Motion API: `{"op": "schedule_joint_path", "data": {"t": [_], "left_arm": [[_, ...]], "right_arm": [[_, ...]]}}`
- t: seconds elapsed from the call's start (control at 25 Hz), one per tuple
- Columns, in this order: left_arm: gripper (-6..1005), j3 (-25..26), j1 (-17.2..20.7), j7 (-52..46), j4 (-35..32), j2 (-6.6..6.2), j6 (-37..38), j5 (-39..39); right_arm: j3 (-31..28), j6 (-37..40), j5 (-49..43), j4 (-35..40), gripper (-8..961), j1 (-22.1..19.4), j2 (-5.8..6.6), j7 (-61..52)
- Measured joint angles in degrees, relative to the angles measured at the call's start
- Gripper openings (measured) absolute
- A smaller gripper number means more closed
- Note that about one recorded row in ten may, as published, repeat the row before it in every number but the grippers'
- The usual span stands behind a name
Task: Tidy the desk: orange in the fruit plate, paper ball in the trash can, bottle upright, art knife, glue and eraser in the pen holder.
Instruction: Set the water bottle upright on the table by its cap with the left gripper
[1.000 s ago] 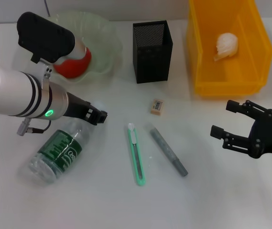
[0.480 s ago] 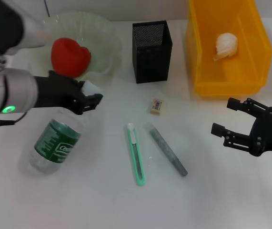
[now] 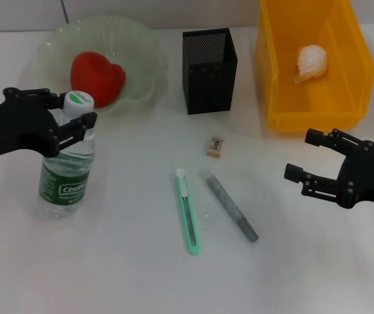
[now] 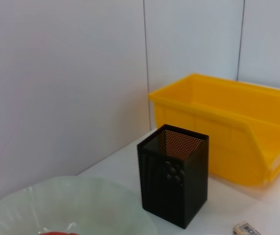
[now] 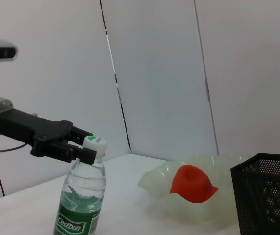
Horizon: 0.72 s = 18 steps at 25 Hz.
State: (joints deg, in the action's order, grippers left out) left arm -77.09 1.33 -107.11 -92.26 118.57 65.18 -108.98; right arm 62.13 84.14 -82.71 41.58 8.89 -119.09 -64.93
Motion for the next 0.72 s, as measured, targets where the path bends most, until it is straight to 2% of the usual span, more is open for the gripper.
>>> {"op": "schedule_joint_path", "data": {"t": [0.36,0.56,0.72], "left_arm": [[452,3.95,1.22,3.19,2.7,0.0,1.12,2.74],[464,5.92,2.47,8.78,4.43,0.0,2.69,9.45],[474,6.72,2.32,9.67,5.58,0.03,3.24,10.41]], "right_arm": [[0.22,0.0,0.0,0.4,845,0.16,0.0,-0.77],[0.21,-0.02,-0.03,0.26,845,0.16,0.0,-0.8],[0.19,-0.03,-0.06,0.19,844,0.16,-0.01,-0.81]]}}
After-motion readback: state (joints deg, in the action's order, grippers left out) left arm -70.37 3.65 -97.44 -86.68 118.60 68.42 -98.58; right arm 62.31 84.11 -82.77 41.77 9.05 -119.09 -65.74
